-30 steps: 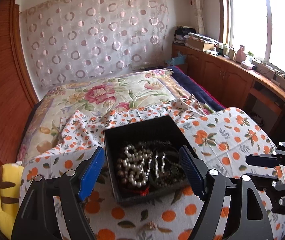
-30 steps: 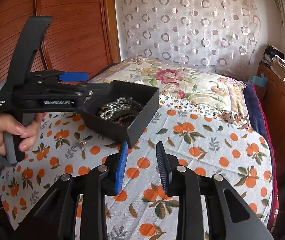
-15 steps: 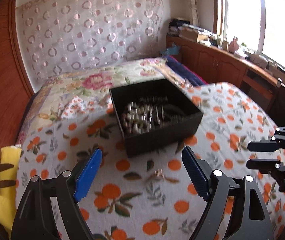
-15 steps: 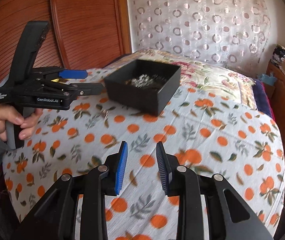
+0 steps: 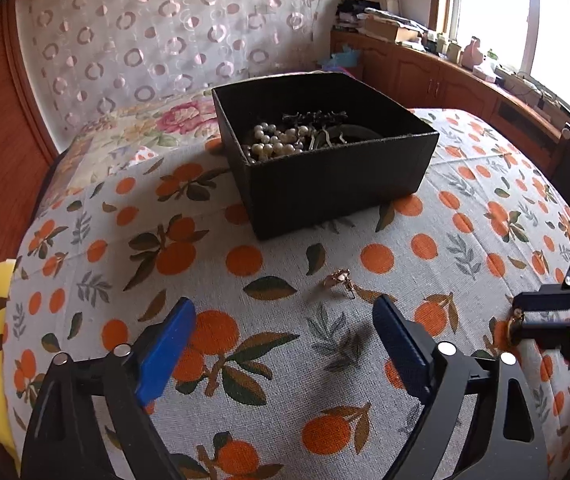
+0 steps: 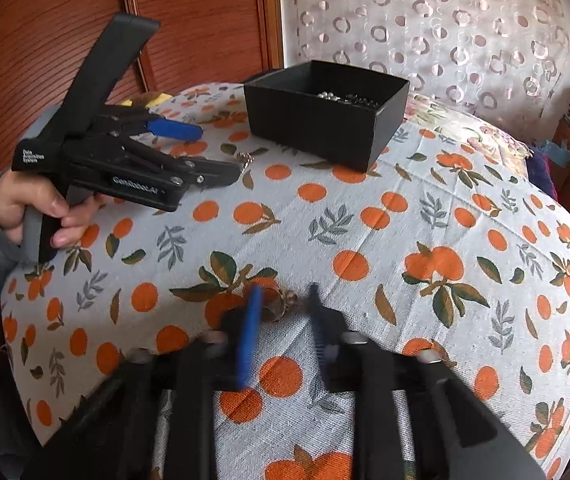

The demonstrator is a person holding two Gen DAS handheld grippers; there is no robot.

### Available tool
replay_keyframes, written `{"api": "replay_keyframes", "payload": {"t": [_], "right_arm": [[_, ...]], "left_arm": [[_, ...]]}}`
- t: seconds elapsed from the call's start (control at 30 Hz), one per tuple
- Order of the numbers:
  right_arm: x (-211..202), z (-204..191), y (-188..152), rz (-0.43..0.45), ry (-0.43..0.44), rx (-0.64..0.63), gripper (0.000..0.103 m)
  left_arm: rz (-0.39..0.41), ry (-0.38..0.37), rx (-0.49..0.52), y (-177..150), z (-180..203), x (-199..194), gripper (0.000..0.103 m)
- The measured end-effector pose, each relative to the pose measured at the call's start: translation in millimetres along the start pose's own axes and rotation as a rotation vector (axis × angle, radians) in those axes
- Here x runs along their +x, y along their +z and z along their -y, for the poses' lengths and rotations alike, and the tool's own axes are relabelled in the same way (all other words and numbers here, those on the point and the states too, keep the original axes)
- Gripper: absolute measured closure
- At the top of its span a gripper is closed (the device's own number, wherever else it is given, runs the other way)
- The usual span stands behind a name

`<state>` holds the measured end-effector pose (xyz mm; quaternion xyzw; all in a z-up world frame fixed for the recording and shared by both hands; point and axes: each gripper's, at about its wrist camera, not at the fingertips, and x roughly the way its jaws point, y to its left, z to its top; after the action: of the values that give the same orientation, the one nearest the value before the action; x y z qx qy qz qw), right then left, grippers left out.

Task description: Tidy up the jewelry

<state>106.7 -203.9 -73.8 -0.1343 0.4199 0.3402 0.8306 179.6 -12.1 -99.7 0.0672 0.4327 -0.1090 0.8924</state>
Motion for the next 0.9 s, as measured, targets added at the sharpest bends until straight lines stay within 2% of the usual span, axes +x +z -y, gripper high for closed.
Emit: {"api": "replay_keyframes", "payload": {"t": [0.03,0.07,0.53,0.8,0.9], "right_arm": [[0,0,0,-0.001,0.006,0.0,0.091],[-1,0,0,0.003,0.005,-0.001,0.091],[-7,16,22,0.086,-0.016,0.039,0.092],[8,28,42,0.089,0.003,0.026,0.092],[16,33,45,0.075,0.008,0.014,0.092]], "left_arm": [[-0.01,-0.001,0.003,0,1,2,0.008],[-0.017,-0.005,0.005,-1,1,3,0.008],[-0.017,0.0,-0.003,0,-2,4,0.007],[-0.02,-0.006,0.001,-2,-2,3,0.008],[-0.012,-0.041,0.008,-4,-1,0,0.008]]}}
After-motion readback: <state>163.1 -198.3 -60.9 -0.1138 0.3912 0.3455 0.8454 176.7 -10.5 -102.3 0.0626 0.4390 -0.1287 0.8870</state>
